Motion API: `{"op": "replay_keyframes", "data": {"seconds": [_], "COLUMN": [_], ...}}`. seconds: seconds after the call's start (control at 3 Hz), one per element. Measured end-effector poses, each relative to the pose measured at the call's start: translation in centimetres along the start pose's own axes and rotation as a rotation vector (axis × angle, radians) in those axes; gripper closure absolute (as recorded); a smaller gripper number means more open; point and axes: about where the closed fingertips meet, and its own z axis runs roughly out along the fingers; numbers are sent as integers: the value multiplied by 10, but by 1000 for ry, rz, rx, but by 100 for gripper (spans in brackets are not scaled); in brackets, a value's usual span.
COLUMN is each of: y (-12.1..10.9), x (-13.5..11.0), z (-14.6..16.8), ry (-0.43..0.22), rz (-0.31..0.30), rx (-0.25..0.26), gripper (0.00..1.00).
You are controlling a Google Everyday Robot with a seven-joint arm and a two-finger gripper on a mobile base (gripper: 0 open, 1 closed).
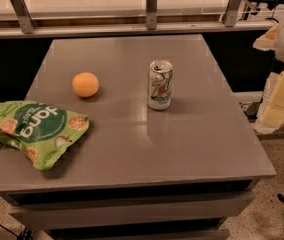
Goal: Pick orange
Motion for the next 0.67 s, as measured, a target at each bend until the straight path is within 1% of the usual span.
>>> {"op": "replay_keyframes", "data": {"seconds": [0.33, 0.67], "y": [-13, -29], "x": [-22, -59], "z": [5, 13], "ry": [2, -3], "rz": [-85, -218], "rx": [6, 7], "gripper": [0, 0]}}
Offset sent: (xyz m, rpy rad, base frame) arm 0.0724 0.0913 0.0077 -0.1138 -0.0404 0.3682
